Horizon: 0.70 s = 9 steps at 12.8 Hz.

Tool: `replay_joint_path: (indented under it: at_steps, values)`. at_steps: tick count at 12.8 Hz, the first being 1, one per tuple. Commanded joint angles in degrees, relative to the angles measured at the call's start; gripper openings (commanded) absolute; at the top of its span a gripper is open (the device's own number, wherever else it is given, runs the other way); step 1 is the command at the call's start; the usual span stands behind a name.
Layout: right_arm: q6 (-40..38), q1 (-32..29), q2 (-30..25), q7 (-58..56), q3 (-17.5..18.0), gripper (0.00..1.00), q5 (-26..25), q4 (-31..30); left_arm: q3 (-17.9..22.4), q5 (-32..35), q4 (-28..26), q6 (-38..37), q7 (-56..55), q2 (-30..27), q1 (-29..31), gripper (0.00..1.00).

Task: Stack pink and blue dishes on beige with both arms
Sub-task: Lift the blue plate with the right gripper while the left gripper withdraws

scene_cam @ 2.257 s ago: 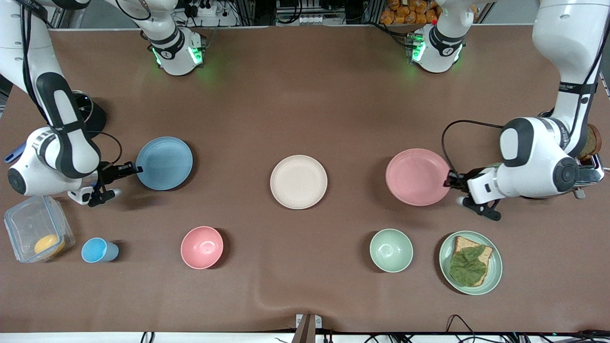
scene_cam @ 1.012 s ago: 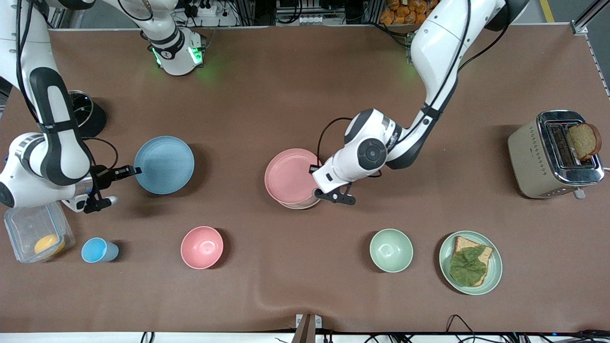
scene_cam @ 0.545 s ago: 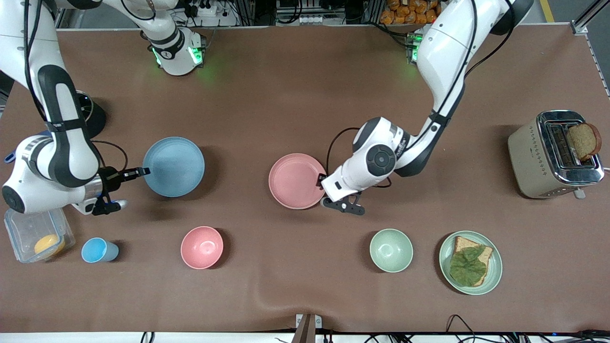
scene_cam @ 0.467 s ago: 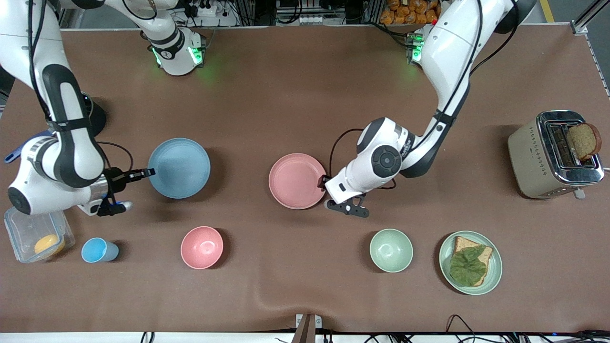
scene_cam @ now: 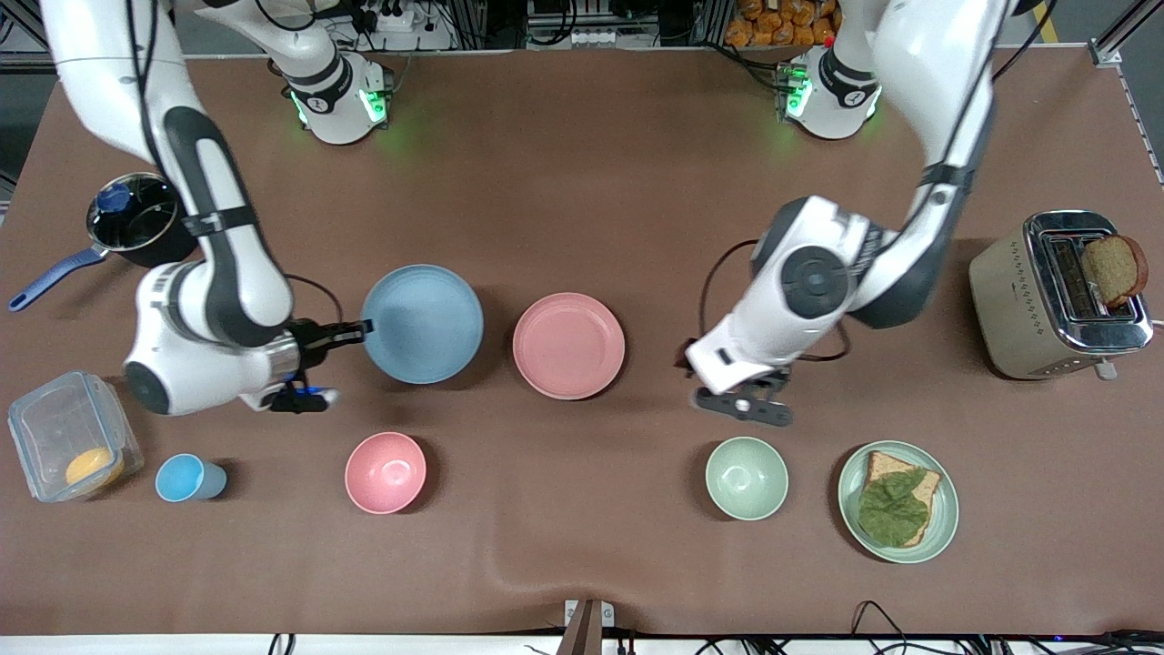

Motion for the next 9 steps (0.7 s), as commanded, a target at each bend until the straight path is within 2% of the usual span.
replay_joint_path:
  at_steps: [1, 3, 5, 7, 9]
  values:
    - [0.4, 6.4, 1.3, 7.5, -0.8, 0.00, 2.3, 3.2, -0.6, 0.7, -1.3, -3.7, 0.2, -6.4, 7.3, 1.00]
    - [1.3, 10.2, 3.2, 13.0, -0.8, 0.00, 3.2, 5.2, -1.2, 0.5, -1.3, -8.6, 0.3, -10.6, 10.6, 1.00]
    - [4.3, 13.7, 5.0, 16.4, -0.7, 0.00, 3.3, 7.1, -1.0, 0.4, -1.2, -10.4, 0.2, -15.2, 10.7, 1.00]
    - [9.3, 16.7, 6.3, 18.3, -0.7, 0.00, 3.9, 7.3, -0.7, -0.3, -1.2, -13.0, 0.5, -17.4, 11.9, 1.00]
    - [10.9, 18.4, 7.4, 18.6, -0.7, 0.00, 3.8, 7.3, -0.8, -2.0, -1.3, -15.4, 1.7, -18.6, 14.6, 1.00]
